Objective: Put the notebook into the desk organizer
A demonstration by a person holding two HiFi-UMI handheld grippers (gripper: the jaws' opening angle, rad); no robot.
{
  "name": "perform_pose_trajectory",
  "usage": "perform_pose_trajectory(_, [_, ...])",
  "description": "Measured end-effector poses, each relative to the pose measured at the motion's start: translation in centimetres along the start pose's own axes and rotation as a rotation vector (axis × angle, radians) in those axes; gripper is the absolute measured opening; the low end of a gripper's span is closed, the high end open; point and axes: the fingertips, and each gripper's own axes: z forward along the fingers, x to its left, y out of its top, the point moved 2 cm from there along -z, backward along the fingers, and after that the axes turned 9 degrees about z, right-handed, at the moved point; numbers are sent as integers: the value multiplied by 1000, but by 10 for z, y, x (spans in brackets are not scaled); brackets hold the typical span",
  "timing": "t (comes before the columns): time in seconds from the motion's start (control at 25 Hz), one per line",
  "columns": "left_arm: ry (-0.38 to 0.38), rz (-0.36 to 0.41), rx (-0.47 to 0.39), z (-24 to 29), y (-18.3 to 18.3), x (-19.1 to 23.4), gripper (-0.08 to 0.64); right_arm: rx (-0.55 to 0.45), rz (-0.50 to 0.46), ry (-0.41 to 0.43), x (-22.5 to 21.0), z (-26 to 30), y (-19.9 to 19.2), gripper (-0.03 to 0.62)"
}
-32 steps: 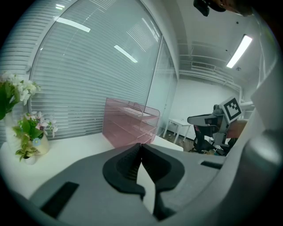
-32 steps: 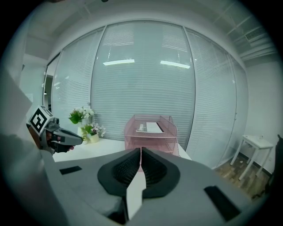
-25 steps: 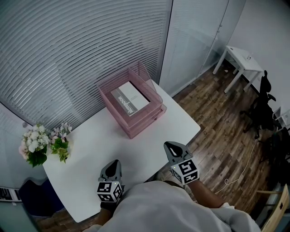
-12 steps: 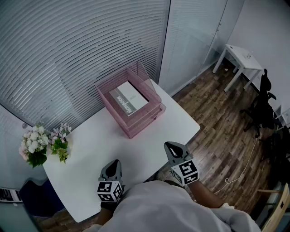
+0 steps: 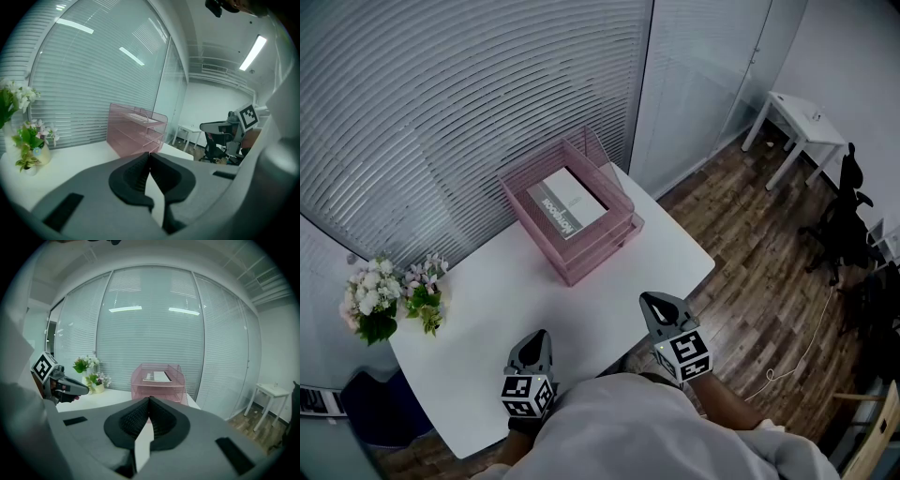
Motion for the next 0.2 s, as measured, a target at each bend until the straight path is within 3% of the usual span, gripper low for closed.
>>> perform_pose_trajectory(0.2, [0, 0, 2, 1, 1, 0, 9, 2, 0, 1, 0, 1, 1, 16])
